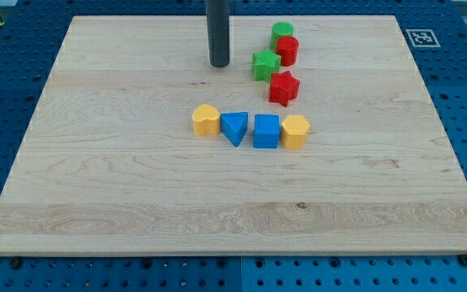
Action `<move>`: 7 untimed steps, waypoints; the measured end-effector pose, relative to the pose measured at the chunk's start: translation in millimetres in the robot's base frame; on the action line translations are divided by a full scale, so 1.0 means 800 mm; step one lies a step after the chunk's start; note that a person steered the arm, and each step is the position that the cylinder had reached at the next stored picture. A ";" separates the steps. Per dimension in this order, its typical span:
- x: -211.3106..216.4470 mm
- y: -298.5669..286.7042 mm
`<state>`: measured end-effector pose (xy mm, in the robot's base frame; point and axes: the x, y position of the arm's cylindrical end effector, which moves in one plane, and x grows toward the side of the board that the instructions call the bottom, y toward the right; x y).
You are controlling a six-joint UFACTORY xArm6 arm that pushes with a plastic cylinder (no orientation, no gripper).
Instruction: Push the green star slightly right
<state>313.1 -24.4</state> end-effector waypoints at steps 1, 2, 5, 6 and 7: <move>0.000 0.017; 0.000 0.034; 0.000 0.078; 0.001 0.066; 0.009 0.017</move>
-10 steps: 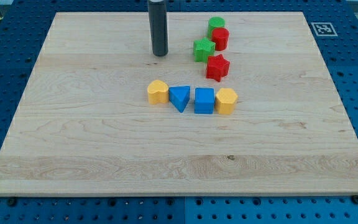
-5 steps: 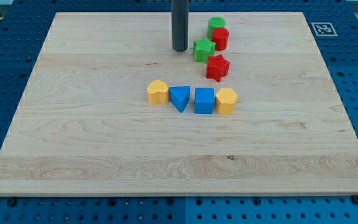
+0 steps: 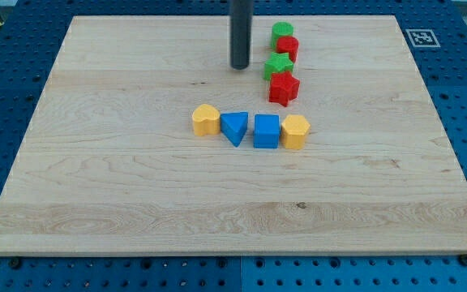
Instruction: Push the green star slightly right
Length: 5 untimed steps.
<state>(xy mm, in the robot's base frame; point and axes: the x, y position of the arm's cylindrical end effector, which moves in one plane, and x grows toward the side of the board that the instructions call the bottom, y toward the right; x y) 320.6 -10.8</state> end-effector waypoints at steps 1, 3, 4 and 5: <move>0.011 -0.006; 0.012 0.061; 0.012 0.075; 0.012 0.095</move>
<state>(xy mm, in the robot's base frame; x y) 330.0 65.6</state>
